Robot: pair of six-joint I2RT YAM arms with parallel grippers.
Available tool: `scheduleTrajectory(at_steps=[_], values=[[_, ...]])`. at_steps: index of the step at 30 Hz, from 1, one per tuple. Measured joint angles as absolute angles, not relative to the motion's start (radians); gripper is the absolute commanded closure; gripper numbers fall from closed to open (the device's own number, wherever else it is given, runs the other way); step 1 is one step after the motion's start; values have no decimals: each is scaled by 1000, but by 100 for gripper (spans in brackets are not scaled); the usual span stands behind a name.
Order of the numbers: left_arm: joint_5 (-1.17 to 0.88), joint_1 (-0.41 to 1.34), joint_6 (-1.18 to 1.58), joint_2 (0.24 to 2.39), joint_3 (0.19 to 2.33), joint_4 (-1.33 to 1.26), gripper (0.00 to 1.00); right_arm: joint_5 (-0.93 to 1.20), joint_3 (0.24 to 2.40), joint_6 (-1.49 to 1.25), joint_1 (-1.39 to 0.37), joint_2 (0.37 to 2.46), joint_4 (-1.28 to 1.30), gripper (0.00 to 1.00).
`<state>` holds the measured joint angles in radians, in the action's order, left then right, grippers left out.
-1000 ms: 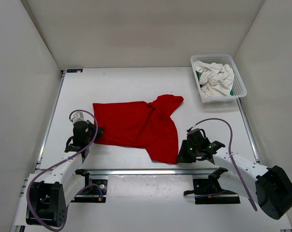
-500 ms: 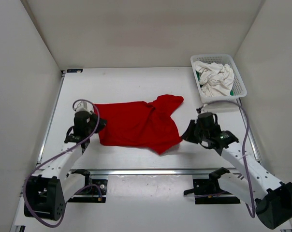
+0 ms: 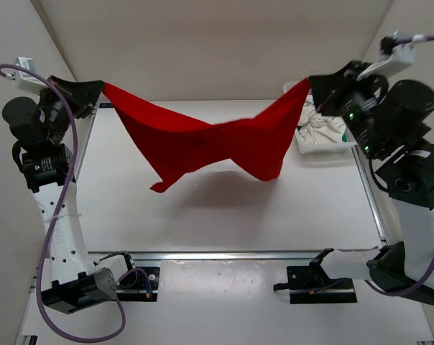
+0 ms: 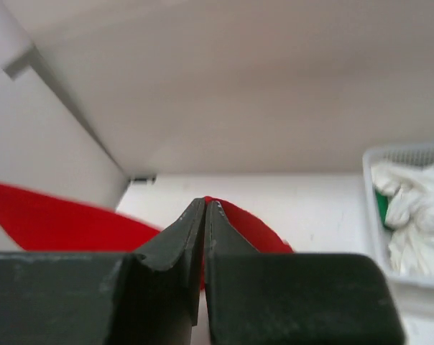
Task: Fold and stack the t-shirts
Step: Flatten out the tshirt
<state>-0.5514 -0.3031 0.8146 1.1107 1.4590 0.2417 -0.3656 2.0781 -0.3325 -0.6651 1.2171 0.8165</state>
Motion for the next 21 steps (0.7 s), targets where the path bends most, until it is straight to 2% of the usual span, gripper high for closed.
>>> scheduleTrajectory(at_steps=[5, 9, 14, 17, 21], values=[[-606, -308, 854, 1124, 1568, 278, 100, -398, 2344, -223, -655, 1374, 814, 100], [-508, -277, 804, 1138, 1584, 329, 100, -186, 2333, -207, -398, 1455, 769, 100], [-376, -195, 746, 1143, 1386, 313, 100, 29, 2328, -199, -215, 1669, 734, 100], [-292, -141, 734, 1236, 1293, 308, 100, 131, 2380, -191, -174, 1881, 728, 100], [-243, -78, 733, 1489, 1365, 307, 100, 222, 2432, -207, -120, 2115, 717, 100]])
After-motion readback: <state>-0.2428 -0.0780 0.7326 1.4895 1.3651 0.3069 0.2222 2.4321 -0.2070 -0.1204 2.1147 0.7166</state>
